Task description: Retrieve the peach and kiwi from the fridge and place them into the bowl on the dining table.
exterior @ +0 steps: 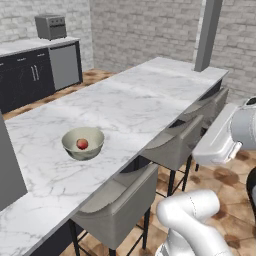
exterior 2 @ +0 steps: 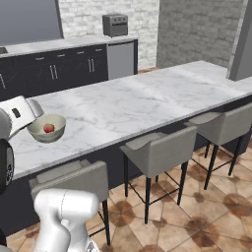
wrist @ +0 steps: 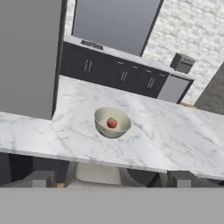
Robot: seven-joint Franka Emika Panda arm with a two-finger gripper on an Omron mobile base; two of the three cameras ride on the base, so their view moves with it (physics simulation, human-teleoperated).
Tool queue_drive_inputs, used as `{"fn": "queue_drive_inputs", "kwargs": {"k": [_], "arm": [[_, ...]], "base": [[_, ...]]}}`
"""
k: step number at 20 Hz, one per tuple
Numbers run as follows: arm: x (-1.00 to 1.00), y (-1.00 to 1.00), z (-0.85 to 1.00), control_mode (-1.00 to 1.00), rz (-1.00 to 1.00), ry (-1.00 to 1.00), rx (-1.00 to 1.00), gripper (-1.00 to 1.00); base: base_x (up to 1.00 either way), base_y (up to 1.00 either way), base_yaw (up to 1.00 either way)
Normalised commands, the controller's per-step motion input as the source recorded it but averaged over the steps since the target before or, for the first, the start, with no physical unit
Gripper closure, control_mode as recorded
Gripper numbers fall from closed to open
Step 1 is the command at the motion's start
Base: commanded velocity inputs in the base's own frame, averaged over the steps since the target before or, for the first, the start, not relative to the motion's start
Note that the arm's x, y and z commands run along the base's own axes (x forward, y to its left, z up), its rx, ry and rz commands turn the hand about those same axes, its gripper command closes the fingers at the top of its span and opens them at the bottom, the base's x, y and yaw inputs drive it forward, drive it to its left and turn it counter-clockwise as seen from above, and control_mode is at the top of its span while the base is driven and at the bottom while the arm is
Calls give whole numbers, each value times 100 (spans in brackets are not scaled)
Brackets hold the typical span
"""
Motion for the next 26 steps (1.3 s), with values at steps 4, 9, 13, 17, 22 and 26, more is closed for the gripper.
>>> {"fn": "queue_drive_inputs", "kwargs": {"k": [4,9,13,17,22,26], "arm": [[-21,-1,0,-100,0,1,0,-100],[0,0,0,100,0,0,0,-100],[0,0,0,100,0,0,0,-100],[0,0,0,100,0,0,0,-100],[0,0,0,100,0,0,0,-100],[0,0,0,100,0,0,0,-100]], "base": [[0,0,0],[-2,-2,0],[-49,-4,1],[-65,0,12],[-66,10,22],[-51,58,26]]}}
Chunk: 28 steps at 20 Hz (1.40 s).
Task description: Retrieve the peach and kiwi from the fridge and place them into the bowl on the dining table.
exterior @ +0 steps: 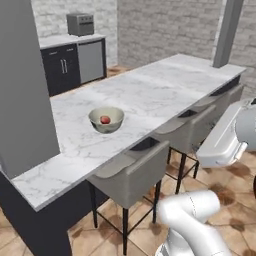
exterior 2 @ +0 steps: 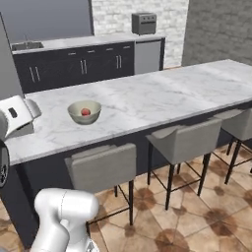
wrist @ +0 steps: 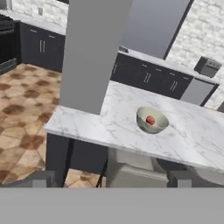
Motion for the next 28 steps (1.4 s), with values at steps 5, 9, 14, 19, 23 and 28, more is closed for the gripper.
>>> {"fn": "queue_drive_inputs", "kwargs": {"k": [5,9,14,19,23,28], "arm": [[0,0,0,100,0,0,0,-100],[0,0,0,100,0,0,0,-100],[0,0,0,100,0,0,0,-100],[0,0,0,100,0,0,0,-100],[0,0,0,100,0,0,0,-100],[0,0,0,100,0,0,0,-100]], "base": [[-39,98,25],[-31,100,23],[-27,100,23],[-16,100,24],[0,100,21],[17,95,18]]}}
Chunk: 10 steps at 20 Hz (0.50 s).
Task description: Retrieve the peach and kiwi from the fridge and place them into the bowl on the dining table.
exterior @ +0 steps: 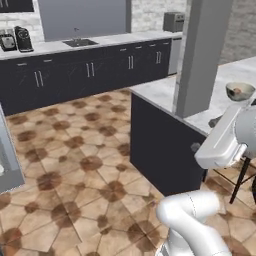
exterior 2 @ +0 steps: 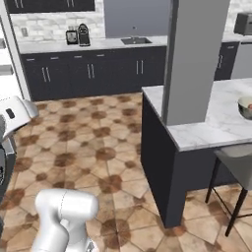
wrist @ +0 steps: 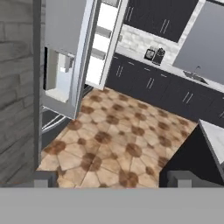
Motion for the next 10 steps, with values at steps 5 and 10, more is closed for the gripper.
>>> {"fn": "queue_drive_inputs", "kwargs": {"k": [5,10], "arm": [[0,0,0,100,0,0,0,-100],[0,0,0,100,0,0,0,-100]], "base": [[58,56,14],[94,23,15]]}}
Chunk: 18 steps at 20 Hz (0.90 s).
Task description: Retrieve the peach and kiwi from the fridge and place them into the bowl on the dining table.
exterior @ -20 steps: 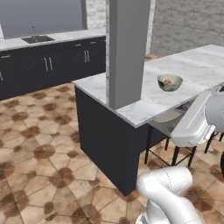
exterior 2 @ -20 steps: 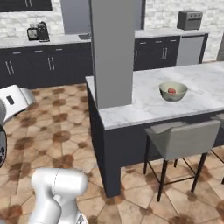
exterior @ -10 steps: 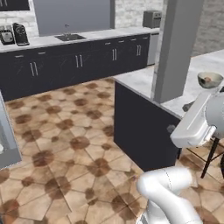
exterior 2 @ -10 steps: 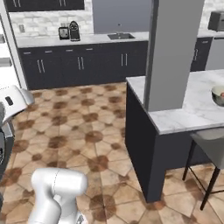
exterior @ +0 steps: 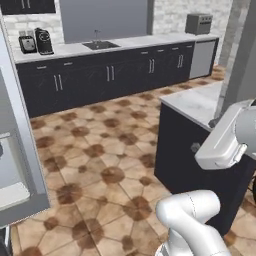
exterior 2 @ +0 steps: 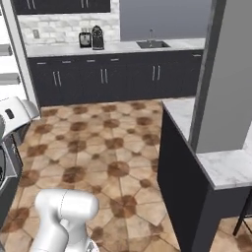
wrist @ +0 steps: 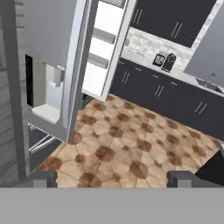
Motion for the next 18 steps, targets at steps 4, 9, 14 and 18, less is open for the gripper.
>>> {"fn": "queue_drive_inputs", "kwargs": {"k": [4,9,14,18], "arm": [[0,0,0,100,0,0,0,-100],[0,0,0,100,0,0,0,-100],[0,0,0,100,0,0,0,-100],[0,0,0,100,0,0,0,-100]], "base": [[94,-6,6],[100,0,10],[79,0,20],[50,3,27]]}}
